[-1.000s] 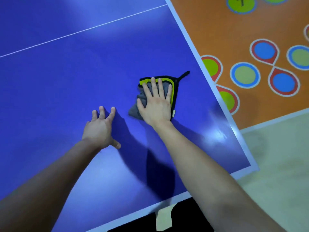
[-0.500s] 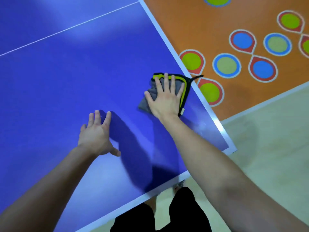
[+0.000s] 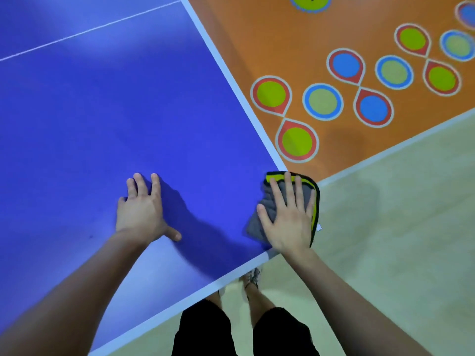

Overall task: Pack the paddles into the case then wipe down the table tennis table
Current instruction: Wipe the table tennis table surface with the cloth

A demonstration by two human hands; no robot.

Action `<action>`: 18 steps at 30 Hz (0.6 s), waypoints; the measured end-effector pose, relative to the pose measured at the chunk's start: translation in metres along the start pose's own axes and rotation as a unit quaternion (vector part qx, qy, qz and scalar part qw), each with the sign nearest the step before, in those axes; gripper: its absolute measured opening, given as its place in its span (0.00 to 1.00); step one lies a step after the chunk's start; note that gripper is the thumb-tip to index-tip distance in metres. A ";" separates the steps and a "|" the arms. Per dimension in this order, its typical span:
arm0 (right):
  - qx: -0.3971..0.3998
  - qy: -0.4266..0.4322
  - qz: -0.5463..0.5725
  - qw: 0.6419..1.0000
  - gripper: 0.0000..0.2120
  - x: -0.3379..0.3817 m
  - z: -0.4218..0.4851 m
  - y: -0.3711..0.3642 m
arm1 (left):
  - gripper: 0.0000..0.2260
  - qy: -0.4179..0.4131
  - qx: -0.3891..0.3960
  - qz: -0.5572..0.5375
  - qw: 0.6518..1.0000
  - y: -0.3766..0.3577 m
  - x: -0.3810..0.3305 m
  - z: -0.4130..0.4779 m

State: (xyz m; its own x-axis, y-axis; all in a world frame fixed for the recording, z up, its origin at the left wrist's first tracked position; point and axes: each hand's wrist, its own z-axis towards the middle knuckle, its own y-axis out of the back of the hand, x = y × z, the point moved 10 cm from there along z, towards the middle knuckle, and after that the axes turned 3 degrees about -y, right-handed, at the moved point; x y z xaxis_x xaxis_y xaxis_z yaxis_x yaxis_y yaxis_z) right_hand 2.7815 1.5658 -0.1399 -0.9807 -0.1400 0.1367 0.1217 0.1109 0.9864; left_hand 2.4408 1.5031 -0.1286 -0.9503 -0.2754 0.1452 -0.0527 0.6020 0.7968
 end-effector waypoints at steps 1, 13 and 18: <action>-0.005 0.017 -0.003 1.000 0.34 0.017 0.027 0.000 | 0.83 0.001 0.000 0.003 1.000 -0.001 -0.001 0.002; -0.042 0.116 0.019 0.992 0.33 0.065 0.118 0.008 | 0.82 0.004 0.020 0.003 1.000 0.002 -0.001 -0.004; 0.019 0.118 0.015 0.993 0.34 -0.028 -0.027 0.010 | 0.83 -0.001 0.004 0.001 1.000 0.002 0.000 -0.001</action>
State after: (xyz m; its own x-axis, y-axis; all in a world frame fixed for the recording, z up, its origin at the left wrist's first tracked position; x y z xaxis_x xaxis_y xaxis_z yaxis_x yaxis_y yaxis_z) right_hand 2.8140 1.5446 -0.1315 -0.9132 -0.3613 0.1883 0.1400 0.1556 0.9778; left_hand 2.4408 1.5032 -0.1264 -0.9509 -0.2730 0.1458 -0.0530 0.6079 0.7923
